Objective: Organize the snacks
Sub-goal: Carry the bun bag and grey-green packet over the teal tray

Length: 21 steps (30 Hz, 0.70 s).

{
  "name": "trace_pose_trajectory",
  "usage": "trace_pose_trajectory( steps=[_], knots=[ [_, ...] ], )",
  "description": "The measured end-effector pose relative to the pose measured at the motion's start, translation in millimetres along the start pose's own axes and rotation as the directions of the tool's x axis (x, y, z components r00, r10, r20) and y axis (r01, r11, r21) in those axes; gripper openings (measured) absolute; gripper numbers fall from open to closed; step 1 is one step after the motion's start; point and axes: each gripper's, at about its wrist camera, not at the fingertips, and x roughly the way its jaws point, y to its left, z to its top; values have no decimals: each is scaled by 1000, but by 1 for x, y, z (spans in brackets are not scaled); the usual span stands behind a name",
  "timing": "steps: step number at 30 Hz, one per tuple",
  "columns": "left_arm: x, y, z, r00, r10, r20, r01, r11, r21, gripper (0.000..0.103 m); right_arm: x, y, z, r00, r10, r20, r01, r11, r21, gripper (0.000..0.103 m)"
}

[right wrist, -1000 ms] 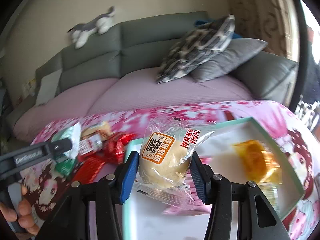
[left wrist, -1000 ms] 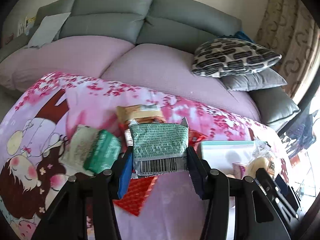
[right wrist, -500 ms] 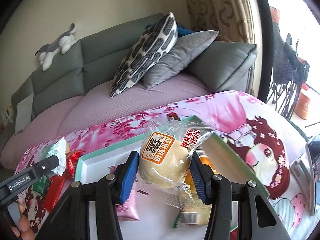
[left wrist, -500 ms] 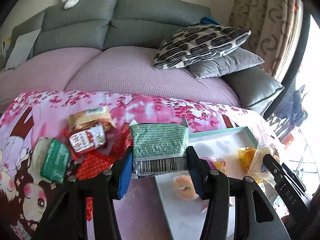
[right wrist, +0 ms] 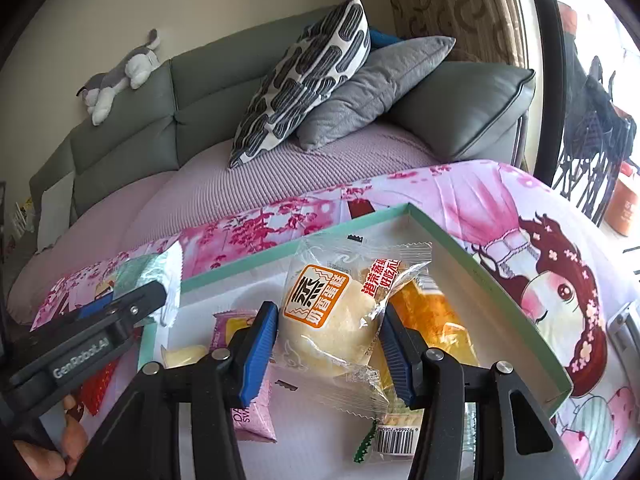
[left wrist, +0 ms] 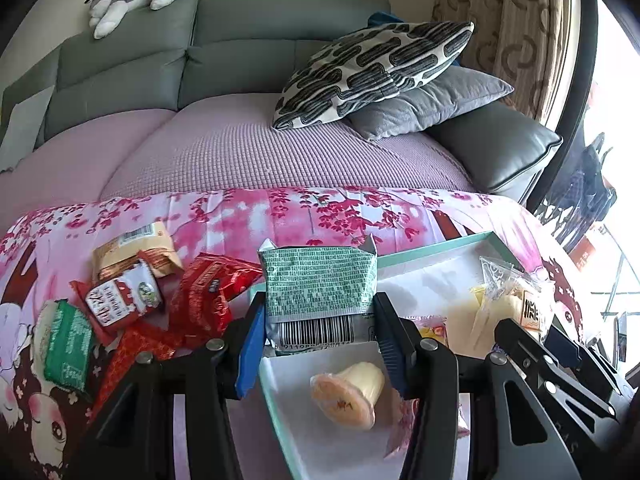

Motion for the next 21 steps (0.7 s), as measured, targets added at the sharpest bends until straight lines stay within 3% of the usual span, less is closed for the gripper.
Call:
trace_pose_trajectory(
  steps=[21],
  knots=[
    [32, -10, -10, 995, -18, -95, 20, 1000, 18, 53, 8, -6, -2, 999, -15, -30, 16, 1000, 19, 54]
  ],
)
